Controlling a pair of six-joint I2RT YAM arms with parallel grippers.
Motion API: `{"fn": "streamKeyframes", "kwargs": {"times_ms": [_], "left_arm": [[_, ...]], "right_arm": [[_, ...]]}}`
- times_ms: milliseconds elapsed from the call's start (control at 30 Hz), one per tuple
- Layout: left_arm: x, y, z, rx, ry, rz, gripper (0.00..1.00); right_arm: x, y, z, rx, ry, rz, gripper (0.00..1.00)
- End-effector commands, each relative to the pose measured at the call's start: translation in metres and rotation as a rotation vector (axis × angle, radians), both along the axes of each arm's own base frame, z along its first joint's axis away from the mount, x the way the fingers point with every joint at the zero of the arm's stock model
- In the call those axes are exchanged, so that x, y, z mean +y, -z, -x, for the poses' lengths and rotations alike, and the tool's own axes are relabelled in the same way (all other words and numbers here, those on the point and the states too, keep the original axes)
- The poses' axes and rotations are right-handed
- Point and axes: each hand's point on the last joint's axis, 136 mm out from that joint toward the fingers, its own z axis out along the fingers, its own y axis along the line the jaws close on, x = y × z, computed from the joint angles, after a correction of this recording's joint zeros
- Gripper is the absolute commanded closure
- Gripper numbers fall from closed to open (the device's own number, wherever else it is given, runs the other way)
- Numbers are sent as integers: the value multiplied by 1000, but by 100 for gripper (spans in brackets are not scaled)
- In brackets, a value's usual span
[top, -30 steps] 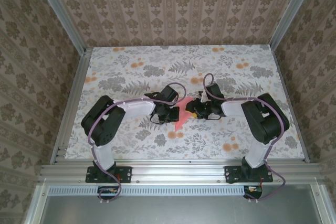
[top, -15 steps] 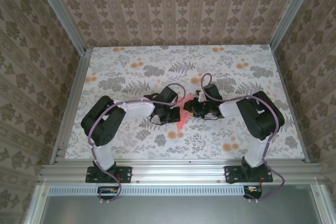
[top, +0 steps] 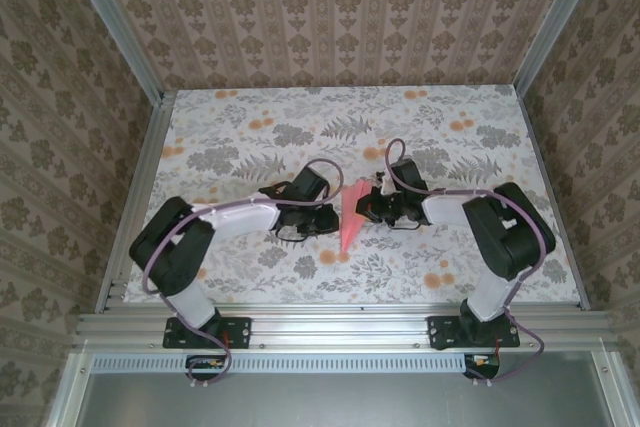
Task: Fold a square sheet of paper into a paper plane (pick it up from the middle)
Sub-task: Turn over the paper at the center of the table.
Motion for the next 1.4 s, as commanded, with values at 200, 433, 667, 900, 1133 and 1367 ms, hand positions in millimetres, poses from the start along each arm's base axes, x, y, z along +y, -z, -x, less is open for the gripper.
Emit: {"fn": "streamKeyframes", "kwargs": {"times_ms": [200, 433, 667, 900, 1133, 1367], "left_arm": [[50, -48, -13, -250, -158, -26, 78], [86, -67, -11, -352, -270, -31, 74], [120, -70, -3, -387, -371, -47, 57], [148, -73, 6, -411, -445, -51, 48], [170, -77, 14, -443, -516, -16, 37], [181, -81, 20, -459, -544, -2, 33]], "right_arm": [[-42, -40, 21, -76, -93, 315, 96], [-78, -72, 28, -135, -146, 572, 95], [-118, -106, 28, -208, -228, 1005, 95], [-110, -111, 25, -249, -307, 1171, 95], [-96, -95, 21, -239, -366, 1307, 95], [-57, -60, 23, -233, -456, 1373, 93]]}}
